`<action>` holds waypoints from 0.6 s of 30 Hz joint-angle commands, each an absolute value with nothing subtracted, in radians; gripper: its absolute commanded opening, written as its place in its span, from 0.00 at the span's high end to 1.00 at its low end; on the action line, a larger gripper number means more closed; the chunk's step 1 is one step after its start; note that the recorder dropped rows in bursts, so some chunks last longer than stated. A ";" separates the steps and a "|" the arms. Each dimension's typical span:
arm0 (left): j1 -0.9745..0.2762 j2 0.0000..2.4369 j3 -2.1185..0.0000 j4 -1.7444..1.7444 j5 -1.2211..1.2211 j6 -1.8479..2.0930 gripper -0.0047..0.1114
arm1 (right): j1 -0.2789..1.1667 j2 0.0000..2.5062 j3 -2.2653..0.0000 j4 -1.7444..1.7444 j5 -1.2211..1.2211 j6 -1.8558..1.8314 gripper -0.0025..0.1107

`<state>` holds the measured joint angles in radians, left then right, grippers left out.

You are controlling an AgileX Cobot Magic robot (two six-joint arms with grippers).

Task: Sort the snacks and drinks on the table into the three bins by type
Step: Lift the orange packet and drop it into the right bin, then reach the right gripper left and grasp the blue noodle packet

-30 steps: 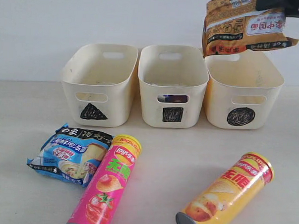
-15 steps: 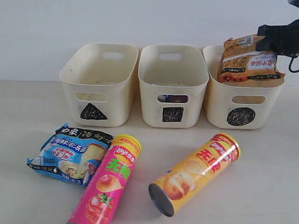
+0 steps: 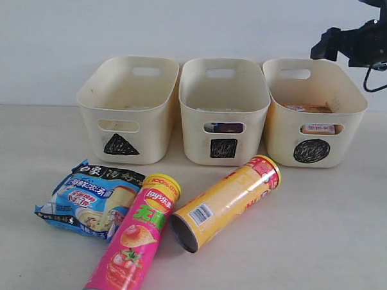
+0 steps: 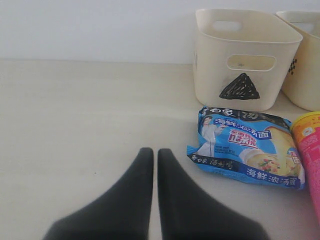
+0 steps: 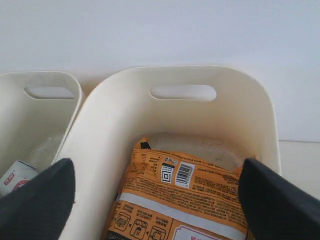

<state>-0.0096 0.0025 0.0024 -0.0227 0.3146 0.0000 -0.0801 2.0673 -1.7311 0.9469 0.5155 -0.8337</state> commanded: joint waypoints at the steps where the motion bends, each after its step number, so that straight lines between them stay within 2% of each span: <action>1: -0.009 0.000 0.000 -0.030 0.307 0.000 0.92 | -0.081 1.987 -1.739 0.884 0.599 -0.854 0.33; 3: -0.009 0.000 0.000 -0.030 0.307 0.000 0.92 | -0.081 1.957 -1.739 0.866 0.650 -0.860 0.38; 8: -0.009 0.000 0.000 -0.030 0.307 0.000 0.92 | -0.075 1.863 -1.739 0.797 0.774 -0.862 0.66; 9: -0.009 0.000 0.000 -0.030 0.307 0.000 0.92 | -0.069 1.843 -1.737 0.783 0.794 -0.862 0.72; 12: -0.009 0.000 0.000 -0.030 0.307 0.000 0.92 | -0.040 1.775 -1.697 0.746 0.841 -0.864 0.99; 18: -0.009 0.000 0.000 -0.030 0.307 0.000 0.92 | 0.070 1.632 -1.477 0.740 0.754 -0.918 0.98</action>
<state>-0.0096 0.0025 0.0024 -0.0227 0.3146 0.0000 0.0231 1.6880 -1.5713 0.7486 0.8044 -0.8886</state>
